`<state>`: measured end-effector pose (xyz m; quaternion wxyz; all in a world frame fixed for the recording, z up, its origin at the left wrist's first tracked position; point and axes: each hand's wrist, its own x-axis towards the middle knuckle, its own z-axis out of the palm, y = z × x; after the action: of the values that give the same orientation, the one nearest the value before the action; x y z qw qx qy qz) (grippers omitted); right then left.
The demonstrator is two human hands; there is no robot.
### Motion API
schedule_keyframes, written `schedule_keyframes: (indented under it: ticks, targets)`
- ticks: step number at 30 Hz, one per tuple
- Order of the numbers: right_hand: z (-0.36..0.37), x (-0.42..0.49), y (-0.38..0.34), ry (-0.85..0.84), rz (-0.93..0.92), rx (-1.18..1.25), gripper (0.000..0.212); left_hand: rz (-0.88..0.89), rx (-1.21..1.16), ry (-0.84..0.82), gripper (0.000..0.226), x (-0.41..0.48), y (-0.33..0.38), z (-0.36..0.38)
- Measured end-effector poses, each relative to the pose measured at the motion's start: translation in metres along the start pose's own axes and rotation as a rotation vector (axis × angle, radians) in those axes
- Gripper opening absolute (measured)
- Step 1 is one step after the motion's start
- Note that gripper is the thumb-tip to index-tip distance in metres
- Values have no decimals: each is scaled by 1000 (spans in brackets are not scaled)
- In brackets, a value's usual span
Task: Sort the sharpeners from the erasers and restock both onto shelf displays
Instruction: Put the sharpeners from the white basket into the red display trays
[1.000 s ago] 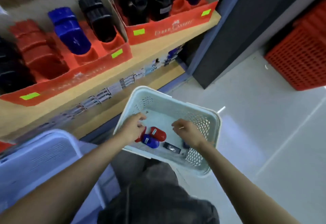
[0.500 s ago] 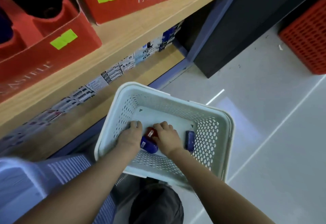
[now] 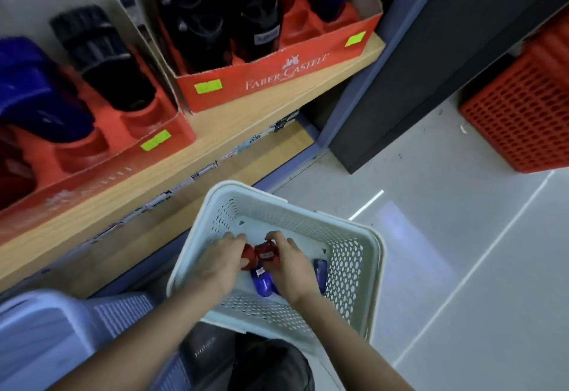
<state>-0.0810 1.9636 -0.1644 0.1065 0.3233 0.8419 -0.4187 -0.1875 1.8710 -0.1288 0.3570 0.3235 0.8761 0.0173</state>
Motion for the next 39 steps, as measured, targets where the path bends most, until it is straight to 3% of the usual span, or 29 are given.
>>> schedule_keyframes:
  ticks: [6,13,17,22,25,34,39]
  targets:
    - [-93,-33,-48,183,-109,320,37,204,-381,145,46,-50,22,-70]
    - [-228,-30,-136,392,-444,402,34,395,-505,580,36,-101,68,-176]
    - [-271,-1,-180,501,-579,272,32,447,-616,766,28,-110,85,-214]
    - [-282,40,-200,455,-642,-60,32,438,-602,877,30,-104,83,-232]
    - [-277,53,-197,424,-630,-284,33,419,-645,892,29,-100,79,-238]
    - [-279,66,-200,537,-732,-602,27,407,-678,892,27,-95,67,-243]
    - [-275,72,-196,570,-732,-642,27,379,-704,863,28,-93,62,-240]
